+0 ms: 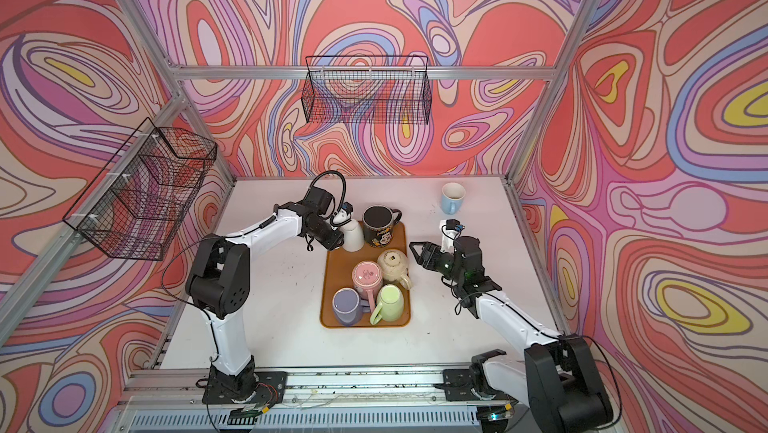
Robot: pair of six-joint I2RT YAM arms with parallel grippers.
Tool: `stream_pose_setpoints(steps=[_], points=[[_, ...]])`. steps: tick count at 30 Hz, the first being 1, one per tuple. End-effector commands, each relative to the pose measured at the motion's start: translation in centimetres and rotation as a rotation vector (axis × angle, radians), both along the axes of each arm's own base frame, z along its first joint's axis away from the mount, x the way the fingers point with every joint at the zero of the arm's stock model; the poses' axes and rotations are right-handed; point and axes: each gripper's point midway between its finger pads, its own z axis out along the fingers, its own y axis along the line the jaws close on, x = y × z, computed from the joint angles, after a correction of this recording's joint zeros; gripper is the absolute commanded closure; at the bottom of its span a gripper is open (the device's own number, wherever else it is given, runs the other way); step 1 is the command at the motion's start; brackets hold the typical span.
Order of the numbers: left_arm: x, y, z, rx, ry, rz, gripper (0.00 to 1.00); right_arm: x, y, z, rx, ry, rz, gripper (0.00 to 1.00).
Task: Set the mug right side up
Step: 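Move the left gripper over the upside-down white mug and grasp it, then lift the white mug off the tray with the left gripper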
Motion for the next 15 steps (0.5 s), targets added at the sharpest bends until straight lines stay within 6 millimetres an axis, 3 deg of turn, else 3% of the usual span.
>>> stream_pose_setpoints(steps=[1,15], points=[[-0.02,-0.17,-0.06,0.019,-0.026,-0.031,0.65,-0.07,0.06,-0.47,-0.004,0.002,-0.001,0.38],[0.43,-0.29,-0.54,0.069,-0.062,-0.028,0.82,-0.07,0.02,-0.5,-0.006,0.004,-0.003,0.39]])
